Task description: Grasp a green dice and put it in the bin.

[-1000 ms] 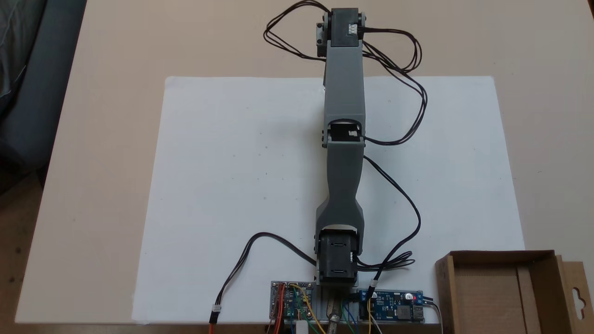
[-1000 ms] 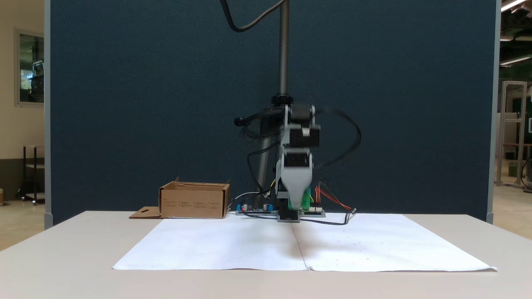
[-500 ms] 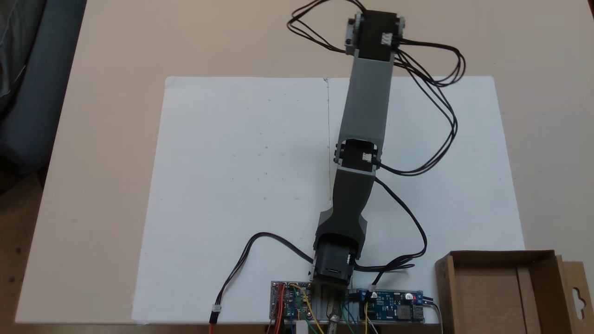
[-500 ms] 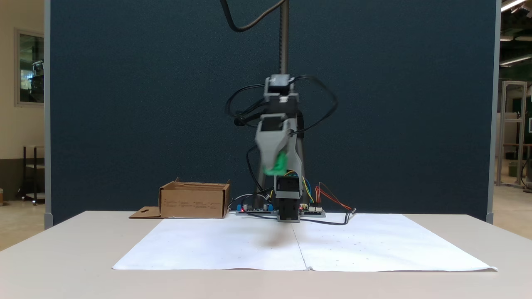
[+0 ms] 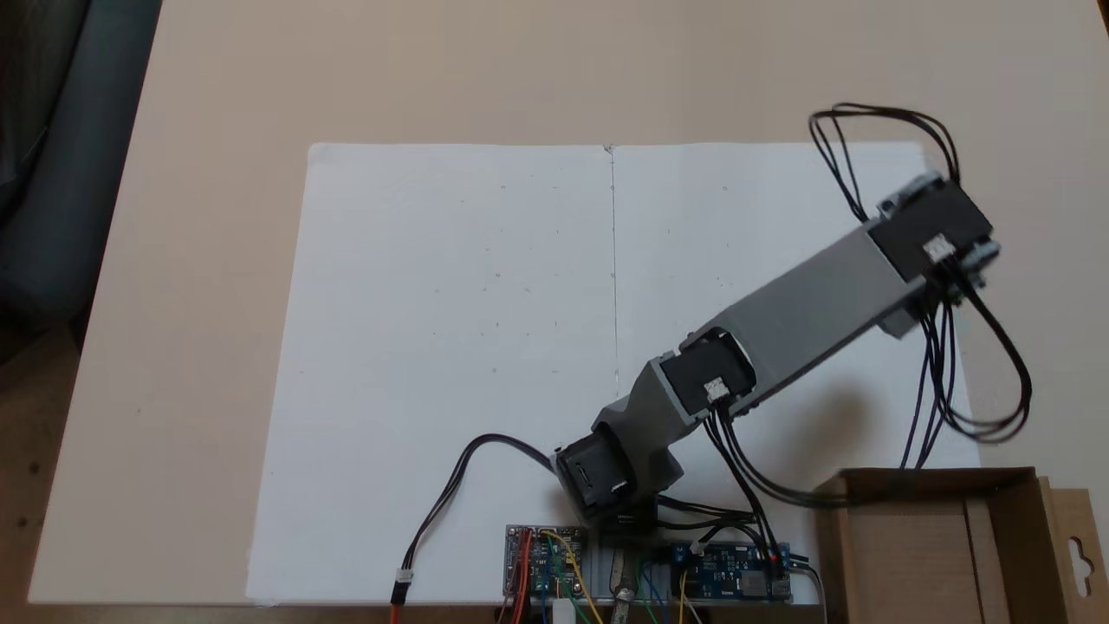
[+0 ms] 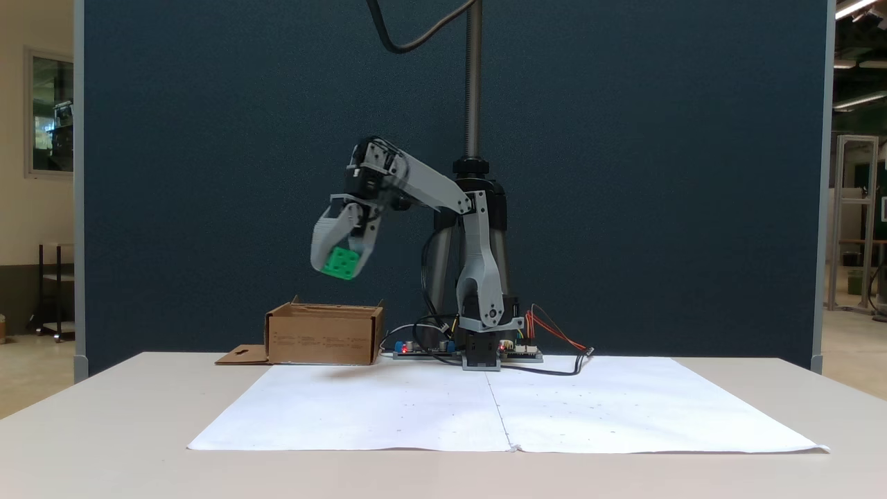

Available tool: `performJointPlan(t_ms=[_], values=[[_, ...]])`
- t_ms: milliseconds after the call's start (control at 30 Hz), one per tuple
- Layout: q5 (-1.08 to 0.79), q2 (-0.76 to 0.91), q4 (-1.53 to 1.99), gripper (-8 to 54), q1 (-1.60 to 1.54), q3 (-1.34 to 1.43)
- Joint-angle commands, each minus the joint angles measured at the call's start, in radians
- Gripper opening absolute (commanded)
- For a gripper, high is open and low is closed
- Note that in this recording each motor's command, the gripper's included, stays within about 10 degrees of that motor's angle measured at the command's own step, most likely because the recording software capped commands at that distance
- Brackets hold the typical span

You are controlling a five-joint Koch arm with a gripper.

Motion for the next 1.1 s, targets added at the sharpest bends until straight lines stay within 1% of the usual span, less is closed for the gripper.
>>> performJointPlan(t_ms=[0, 167, 300, 433, 767, 1067], values=[[-0.129, 0.063, -0.067, 11.9, 0.14, -0.026], [-0.224, 0.084, -0.086, 11.9, 0.365, -0.026], [-0.249, 0.083, -0.144, 11.9, 0.512, -0.026], [-0.25, 0.057, -0.21, 11.9, 0.594, -0.023], [-0.324, 0.031, -0.27, 11.9, 0.69, 0.15], [-0.359, 0.021, -0.334, 11.9, 0.693, 0.259]])
